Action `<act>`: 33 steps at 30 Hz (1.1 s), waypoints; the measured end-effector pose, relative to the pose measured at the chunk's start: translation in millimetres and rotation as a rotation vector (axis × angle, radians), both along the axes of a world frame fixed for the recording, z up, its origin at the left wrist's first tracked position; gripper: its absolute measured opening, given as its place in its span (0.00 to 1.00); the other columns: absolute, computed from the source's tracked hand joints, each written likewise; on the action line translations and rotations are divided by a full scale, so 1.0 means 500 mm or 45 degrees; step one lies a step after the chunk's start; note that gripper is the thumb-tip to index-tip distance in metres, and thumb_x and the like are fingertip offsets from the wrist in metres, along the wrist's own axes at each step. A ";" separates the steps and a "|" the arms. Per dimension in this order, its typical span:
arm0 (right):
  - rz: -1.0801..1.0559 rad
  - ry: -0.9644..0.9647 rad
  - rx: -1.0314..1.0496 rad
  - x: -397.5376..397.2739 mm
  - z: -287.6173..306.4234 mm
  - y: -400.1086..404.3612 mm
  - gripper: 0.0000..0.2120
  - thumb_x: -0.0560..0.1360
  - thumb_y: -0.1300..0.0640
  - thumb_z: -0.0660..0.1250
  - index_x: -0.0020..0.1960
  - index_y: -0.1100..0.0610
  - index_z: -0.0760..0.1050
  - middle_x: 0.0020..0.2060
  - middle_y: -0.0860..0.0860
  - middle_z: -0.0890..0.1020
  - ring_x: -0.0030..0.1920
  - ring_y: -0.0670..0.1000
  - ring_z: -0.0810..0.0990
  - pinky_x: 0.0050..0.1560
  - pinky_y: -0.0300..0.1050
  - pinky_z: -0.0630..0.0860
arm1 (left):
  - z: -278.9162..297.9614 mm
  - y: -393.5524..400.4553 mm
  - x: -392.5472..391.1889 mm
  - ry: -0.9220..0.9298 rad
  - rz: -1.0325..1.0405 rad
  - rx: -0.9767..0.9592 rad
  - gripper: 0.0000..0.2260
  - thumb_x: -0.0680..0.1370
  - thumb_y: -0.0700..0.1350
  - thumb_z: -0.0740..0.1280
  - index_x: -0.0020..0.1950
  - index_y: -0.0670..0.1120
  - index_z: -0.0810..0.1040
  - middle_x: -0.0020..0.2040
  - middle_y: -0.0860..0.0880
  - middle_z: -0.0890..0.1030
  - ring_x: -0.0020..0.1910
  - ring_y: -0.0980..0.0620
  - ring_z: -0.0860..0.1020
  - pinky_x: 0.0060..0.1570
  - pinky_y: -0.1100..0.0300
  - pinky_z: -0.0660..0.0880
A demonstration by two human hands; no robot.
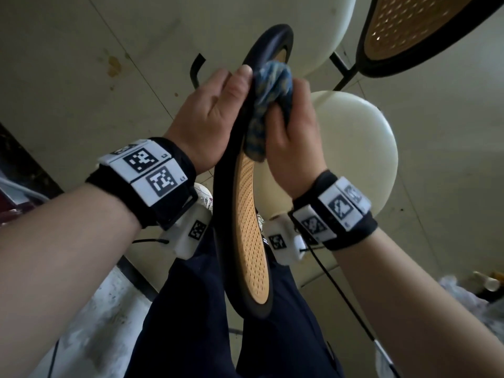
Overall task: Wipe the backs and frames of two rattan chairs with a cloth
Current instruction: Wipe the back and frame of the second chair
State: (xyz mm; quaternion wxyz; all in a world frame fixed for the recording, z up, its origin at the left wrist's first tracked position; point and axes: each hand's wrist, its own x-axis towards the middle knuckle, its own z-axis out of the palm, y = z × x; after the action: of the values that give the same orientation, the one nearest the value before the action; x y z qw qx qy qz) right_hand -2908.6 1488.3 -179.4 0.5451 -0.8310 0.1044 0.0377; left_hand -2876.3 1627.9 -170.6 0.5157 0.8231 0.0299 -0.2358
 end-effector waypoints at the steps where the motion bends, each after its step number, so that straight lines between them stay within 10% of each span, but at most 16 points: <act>1: -0.062 0.009 -0.031 0.022 -0.012 0.000 0.10 0.77 0.64 0.57 0.57 0.65 0.69 0.40 0.40 0.73 0.38 0.39 0.72 0.42 0.36 0.72 | 0.000 0.001 0.000 0.006 0.000 -0.005 0.28 0.82 0.61 0.50 0.59 0.39 0.75 0.53 0.38 0.81 0.53 0.44 0.80 0.56 0.48 0.75; 7: -0.121 0.675 -0.279 0.132 -0.150 -0.043 0.14 0.82 0.58 0.53 0.63 0.63 0.67 0.53 0.62 0.79 0.50 0.64 0.80 0.51 0.59 0.77 | -0.003 -0.001 0.000 0.010 -0.007 -0.075 0.24 0.84 0.59 0.51 0.56 0.39 0.75 0.49 0.36 0.80 0.45 0.45 0.80 0.44 0.59 0.77; 11: 0.038 0.937 -0.293 0.126 -0.205 -0.056 0.16 0.81 0.59 0.55 0.67 0.63 0.69 0.60 0.61 0.77 0.57 0.61 0.79 0.53 0.52 0.79 | -0.004 -0.001 -0.002 -0.007 0.015 -0.083 0.25 0.84 0.59 0.51 0.56 0.39 0.75 0.48 0.35 0.80 0.44 0.44 0.79 0.43 0.59 0.76; 14: -0.074 1.001 -0.169 0.119 -0.209 -0.051 0.11 0.81 0.61 0.55 0.58 0.61 0.74 0.53 0.62 0.80 0.44 0.59 0.83 0.42 0.51 0.83 | -0.004 -0.001 0.000 -0.010 0.013 -0.090 0.26 0.83 0.60 0.51 0.56 0.39 0.76 0.49 0.36 0.80 0.45 0.44 0.80 0.44 0.57 0.76; 21: -0.341 0.671 -0.027 0.151 -0.157 -0.057 0.11 0.78 0.58 0.56 0.58 0.60 0.70 0.52 0.62 0.80 0.52 0.66 0.80 0.53 0.64 0.77 | -0.010 0.000 0.001 -0.008 -0.002 -0.132 0.23 0.85 0.57 0.52 0.54 0.39 0.75 0.44 0.37 0.79 0.40 0.47 0.79 0.38 0.65 0.75; 24: -0.305 0.417 0.052 0.146 -0.098 -0.049 0.10 0.77 0.56 0.55 0.57 0.58 0.67 0.48 0.60 0.79 0.46 0.64 0.79 0.41 0.56 0.76 | -0.008 -0.001 0.002 -0.027 -0.005 -0.118 0.21 0.85 0.58 0.51 0.49 0.42 0.74 0.36 0.48 0.75 0.34 0.55 0.76 0.36 0.70 0.73; 30: -0.103 0.150 0.176 0.036 -0.011 -0.002 0.05 0.77 0.58 0.56 0.52 0.55 0.68 0.39 0.53 0.75 0.37 0.56 0.75 0.37 0.52 0.72 | -0.010 0.003 0.000 -0.045 -0.001 -0.101 0.26 0.83 0.61 0.51 0.55 0.38 0.75 0.48 0.38 0.80 0.47 0.45 0.78 0.48 0.56 0.74; 33: 0.030 0.082 0.199 -0.034 0.022 0.011 0.03 0.79 0.60 0.58 0.51 0.53 0.67 0.37 0.43 0.73 0.33 0.47 0.72 0.34 0.44 0.69 | -0.011 0.003 0.002 -0.049 0.029 -0.096 0.24 0.81 0.63 0.51 0.47 0.45 0.75 0.40 0.53 0.80 0.40 0.54 0.77 0.43 0.61 0.73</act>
State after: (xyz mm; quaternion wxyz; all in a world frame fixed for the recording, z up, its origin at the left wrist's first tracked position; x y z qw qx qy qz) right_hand -2925.5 1493.6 -168.2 0.6043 -0.7854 0.1088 0.0790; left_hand -2875.5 1629.4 -176.3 0.5494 0.8071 0.0206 -0.2151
